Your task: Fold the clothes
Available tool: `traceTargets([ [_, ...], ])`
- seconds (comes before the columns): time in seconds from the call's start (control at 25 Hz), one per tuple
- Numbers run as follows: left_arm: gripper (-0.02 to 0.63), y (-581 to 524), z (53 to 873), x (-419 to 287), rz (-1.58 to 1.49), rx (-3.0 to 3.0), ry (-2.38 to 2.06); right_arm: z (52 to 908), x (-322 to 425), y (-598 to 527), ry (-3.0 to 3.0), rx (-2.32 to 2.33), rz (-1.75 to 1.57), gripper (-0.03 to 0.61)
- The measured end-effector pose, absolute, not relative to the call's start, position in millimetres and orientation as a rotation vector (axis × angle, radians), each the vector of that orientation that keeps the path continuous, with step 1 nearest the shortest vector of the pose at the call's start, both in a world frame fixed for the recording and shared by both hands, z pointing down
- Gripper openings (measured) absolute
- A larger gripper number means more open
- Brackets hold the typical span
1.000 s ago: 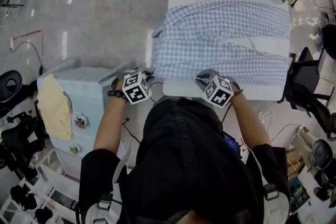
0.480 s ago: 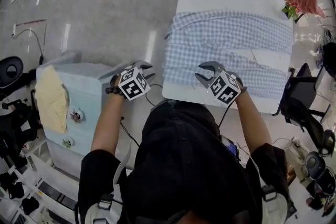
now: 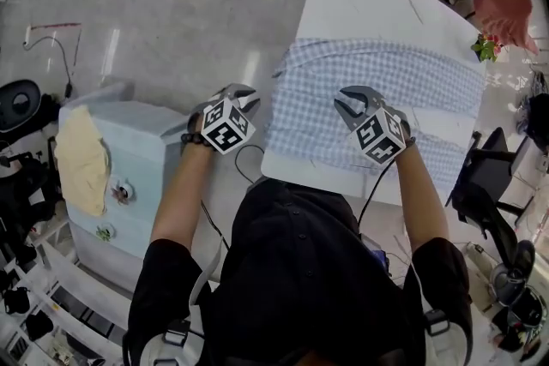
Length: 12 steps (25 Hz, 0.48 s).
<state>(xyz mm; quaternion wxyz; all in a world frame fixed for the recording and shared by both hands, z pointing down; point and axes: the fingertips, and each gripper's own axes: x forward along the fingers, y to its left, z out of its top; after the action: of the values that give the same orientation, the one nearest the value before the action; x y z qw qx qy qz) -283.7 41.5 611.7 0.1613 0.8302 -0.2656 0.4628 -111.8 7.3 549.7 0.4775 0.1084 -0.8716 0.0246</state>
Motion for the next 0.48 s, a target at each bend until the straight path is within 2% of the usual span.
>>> traceTargets([
  [0.48, 0.092, -12, 647, -281, 1.387, 2.364, -0.708, 572, -114, -65, -2.11, 0.283, -0.005, 0.084],
])
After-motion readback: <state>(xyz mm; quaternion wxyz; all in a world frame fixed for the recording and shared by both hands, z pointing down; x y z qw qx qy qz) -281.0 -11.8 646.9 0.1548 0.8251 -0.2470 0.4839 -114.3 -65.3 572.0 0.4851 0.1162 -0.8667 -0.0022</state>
